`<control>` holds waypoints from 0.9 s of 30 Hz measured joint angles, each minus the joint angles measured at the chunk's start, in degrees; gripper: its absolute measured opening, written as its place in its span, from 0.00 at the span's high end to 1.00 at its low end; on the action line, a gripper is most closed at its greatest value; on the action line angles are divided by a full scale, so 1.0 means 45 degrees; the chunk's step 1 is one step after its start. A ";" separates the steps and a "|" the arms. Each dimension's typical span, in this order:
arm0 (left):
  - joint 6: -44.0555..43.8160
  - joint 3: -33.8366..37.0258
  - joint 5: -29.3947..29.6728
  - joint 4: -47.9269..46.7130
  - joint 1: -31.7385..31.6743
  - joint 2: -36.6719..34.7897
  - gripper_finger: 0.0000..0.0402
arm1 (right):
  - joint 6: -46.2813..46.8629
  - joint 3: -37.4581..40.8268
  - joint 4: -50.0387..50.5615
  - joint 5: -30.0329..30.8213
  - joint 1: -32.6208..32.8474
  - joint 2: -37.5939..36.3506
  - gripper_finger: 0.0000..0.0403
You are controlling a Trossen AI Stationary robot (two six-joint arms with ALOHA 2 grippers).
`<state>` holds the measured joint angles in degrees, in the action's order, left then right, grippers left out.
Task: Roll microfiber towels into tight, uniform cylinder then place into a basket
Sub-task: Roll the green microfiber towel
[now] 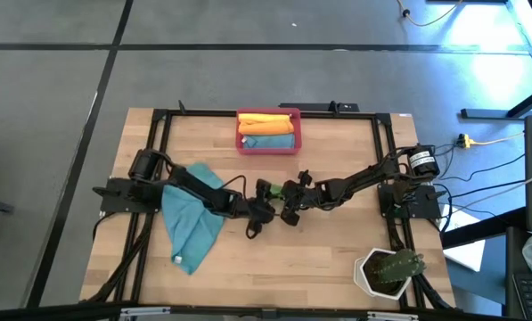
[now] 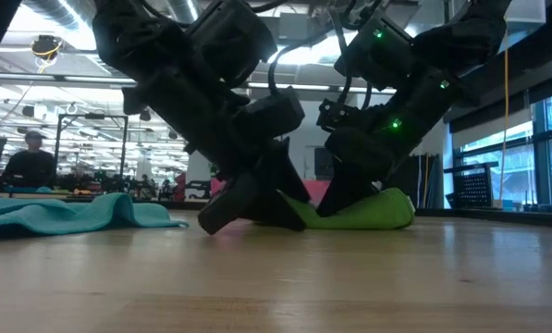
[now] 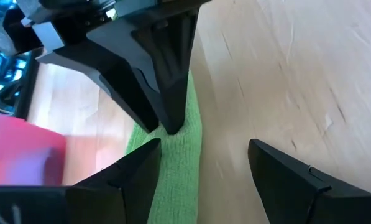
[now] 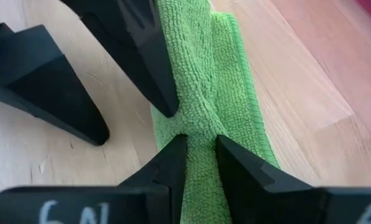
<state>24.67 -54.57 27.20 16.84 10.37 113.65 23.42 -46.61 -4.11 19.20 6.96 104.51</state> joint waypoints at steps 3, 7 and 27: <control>0.0038 -0.0005 0.0210 -0.0313 0.0023 -0.0010 0.42 | 0.0019 0.0000 0.0008 0.0000 0.0000 0.0000 0.77; -0.0115 -0.0010 0.0106 -0.0426 -0.0155 -0.0034 0.42 | 0.0030 0.0000 0.0010 -0.0004 0.0000 0.0000 0.77; -0.0438 -0.0010 -0.1169 -0.0724 -0.1649 -0.0005 0.46 | 0.0039 0.0005 0.0027 -0.0442 -0.0015 -0.0005 0.77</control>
<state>22.70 -54.61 21.94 13.59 2.95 113.62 23.59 -46.59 -3.99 17.21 6.90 104.49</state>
